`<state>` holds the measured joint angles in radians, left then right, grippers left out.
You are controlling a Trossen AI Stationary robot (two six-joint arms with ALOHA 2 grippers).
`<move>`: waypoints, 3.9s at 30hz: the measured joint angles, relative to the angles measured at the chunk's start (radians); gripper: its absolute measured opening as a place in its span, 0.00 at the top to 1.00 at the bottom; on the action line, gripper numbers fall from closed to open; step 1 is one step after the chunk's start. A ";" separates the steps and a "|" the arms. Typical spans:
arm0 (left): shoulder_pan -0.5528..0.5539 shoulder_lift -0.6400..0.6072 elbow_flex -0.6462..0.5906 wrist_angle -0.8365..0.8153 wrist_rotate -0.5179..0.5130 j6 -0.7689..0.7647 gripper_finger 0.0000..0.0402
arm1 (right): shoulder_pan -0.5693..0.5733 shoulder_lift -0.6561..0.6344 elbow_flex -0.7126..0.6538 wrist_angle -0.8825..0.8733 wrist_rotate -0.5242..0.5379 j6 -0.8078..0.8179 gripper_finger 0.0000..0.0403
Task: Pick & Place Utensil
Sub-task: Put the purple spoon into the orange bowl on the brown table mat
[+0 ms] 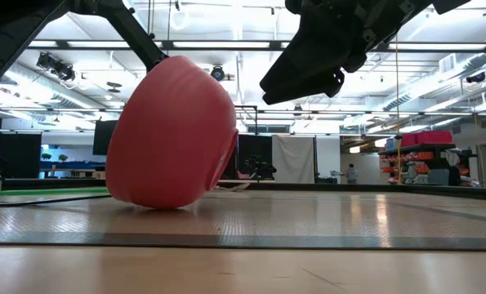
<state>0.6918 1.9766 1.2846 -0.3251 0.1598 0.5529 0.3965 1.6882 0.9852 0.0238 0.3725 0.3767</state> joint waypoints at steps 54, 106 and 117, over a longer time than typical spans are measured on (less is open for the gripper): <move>-0.029 0.291 0.430 -0.557 -0.066 -0.041 0.71 | -0.016 0.000 0.000 -0.002 -0.051 0.008 0.58; -0.030 0.145 0.298 -0.434 -0.101 -0.062 0.83 | -0.003 -0.100 0.000 -0.105 -0.011 -0.023 0.58; -0.084 0.012 0.301 -0.517 -0.201 -0.091 0.85 | -0.004 -0.100 0.000 -0.132 0.118 -0.049 0.58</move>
<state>0.6081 1.9891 1.5851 -0.8422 -0.0417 0.4617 0.3923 1.5887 0.9852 -0.1086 0.4908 0.3278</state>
